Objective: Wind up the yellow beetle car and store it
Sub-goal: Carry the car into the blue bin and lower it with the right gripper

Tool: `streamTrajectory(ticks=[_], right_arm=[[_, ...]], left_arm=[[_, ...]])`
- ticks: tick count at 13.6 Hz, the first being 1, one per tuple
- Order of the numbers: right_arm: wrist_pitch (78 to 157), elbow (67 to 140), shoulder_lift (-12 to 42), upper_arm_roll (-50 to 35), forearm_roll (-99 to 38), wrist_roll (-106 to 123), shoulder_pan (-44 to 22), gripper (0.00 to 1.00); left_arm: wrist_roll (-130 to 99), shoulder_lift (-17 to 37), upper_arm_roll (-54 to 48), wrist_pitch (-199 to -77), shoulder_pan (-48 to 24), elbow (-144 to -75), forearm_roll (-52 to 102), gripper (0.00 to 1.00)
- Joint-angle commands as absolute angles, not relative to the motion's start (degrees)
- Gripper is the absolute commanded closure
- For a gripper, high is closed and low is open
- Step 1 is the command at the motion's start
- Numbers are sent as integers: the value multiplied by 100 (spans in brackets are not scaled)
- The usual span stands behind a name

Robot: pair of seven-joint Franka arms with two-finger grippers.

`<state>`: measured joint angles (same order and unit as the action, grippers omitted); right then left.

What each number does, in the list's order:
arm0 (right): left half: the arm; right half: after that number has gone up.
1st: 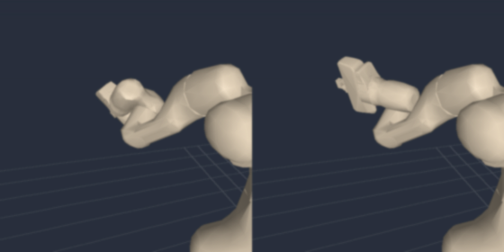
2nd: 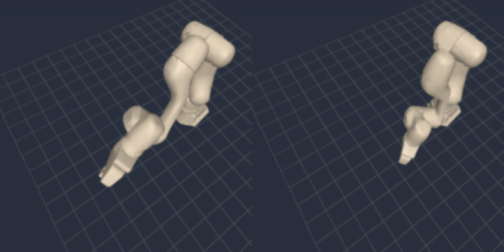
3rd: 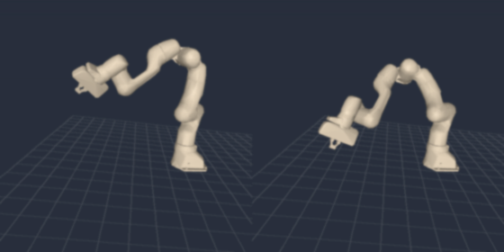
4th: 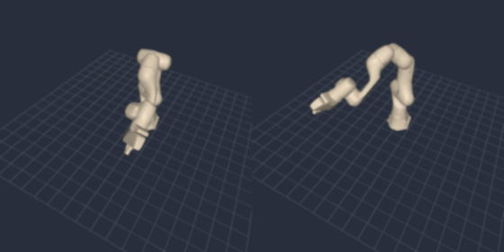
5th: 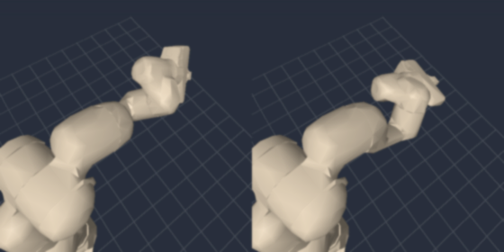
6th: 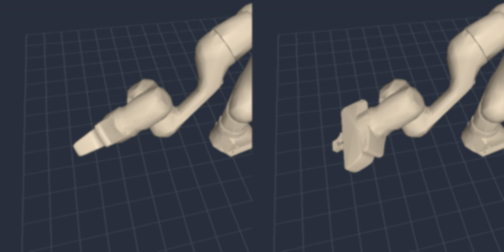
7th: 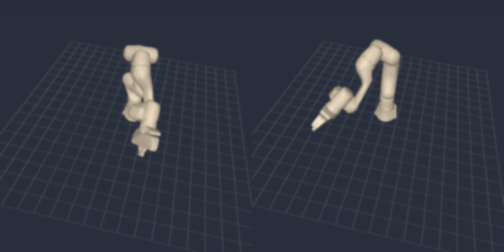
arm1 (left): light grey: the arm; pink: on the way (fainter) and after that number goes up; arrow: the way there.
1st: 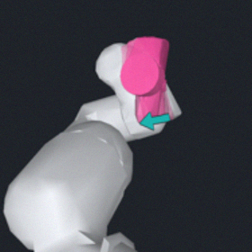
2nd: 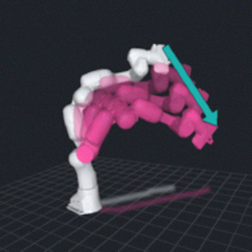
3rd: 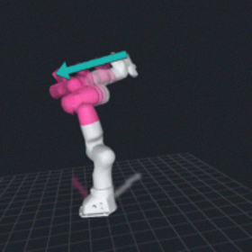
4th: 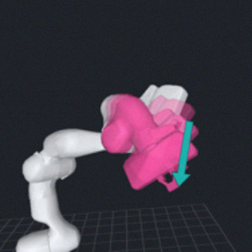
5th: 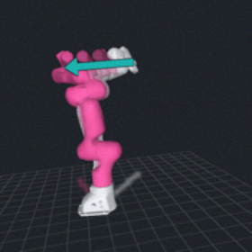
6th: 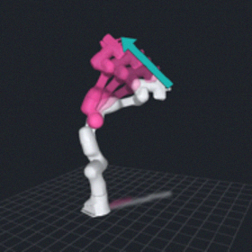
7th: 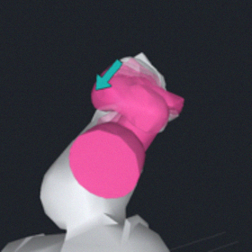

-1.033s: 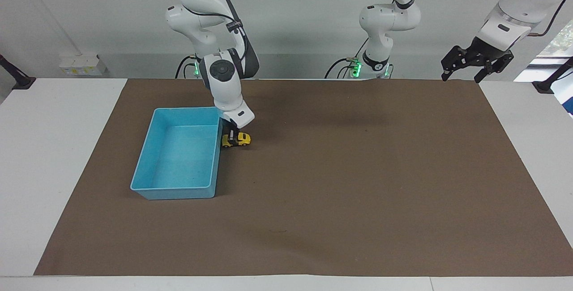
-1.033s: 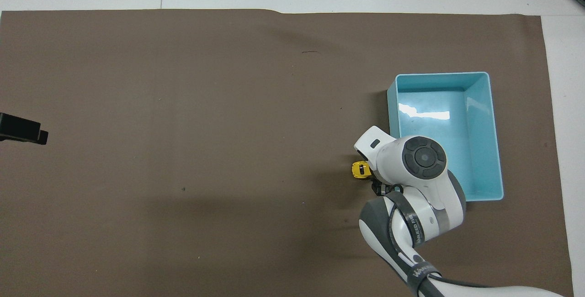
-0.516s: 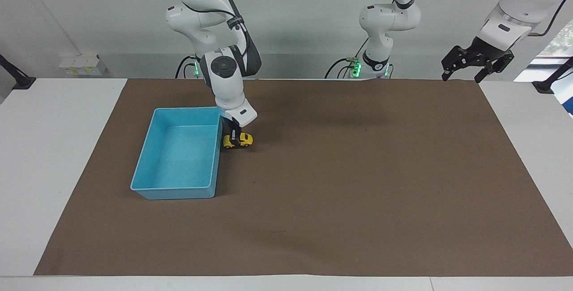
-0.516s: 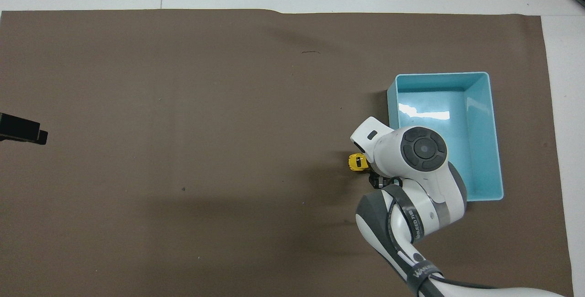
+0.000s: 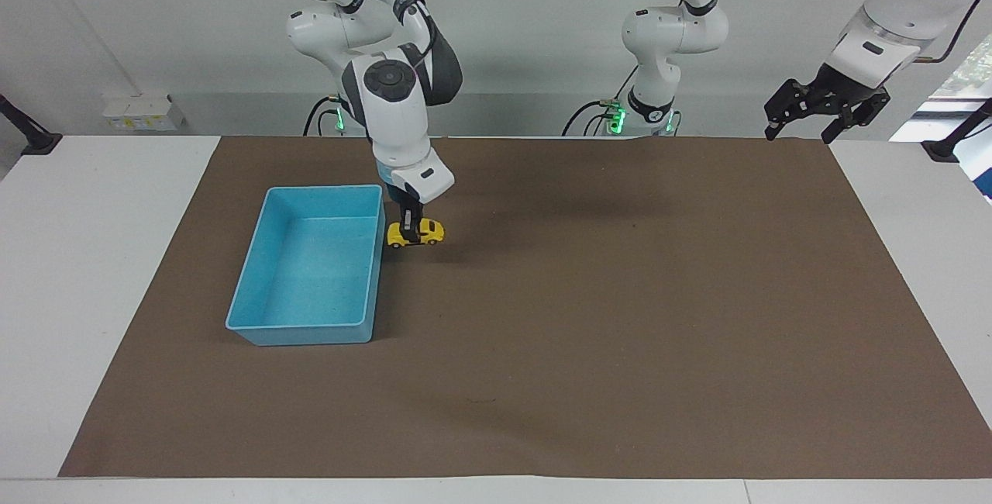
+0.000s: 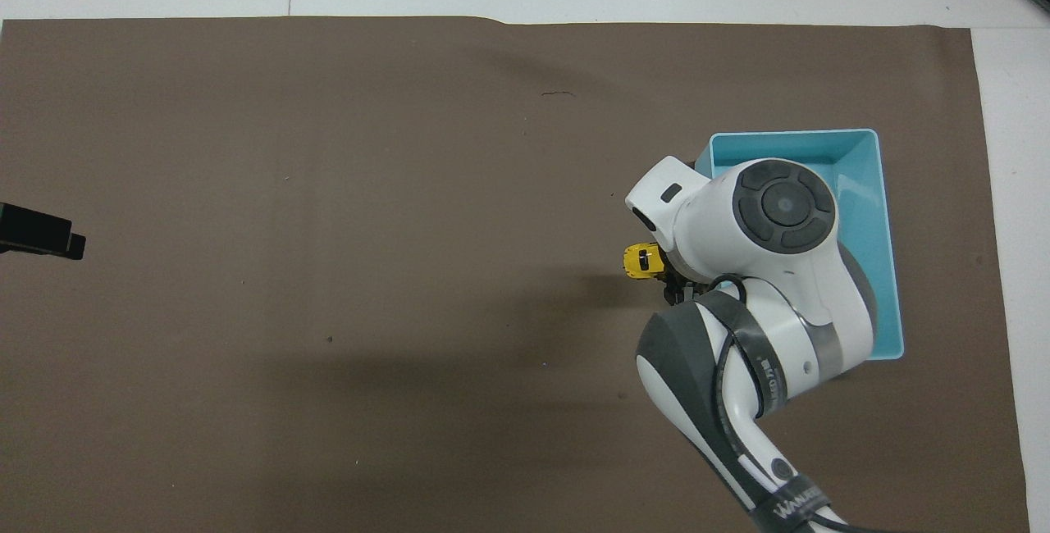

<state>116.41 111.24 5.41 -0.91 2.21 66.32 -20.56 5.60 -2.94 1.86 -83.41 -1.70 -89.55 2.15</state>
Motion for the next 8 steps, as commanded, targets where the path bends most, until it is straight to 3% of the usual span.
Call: streamTrajectory(ticks=[1, 8], right_arm=[[11242, 11004, 317, -44, 263, 6591, -1881, 100], [11092, 11170, 281, -53, 281, 7988, -625, 100]], left_arm=[[527, -343, 141, -8297, -88, -8921, 202, 0], [527, -343, 141, -8297, -88, -8921, 202, 0]])
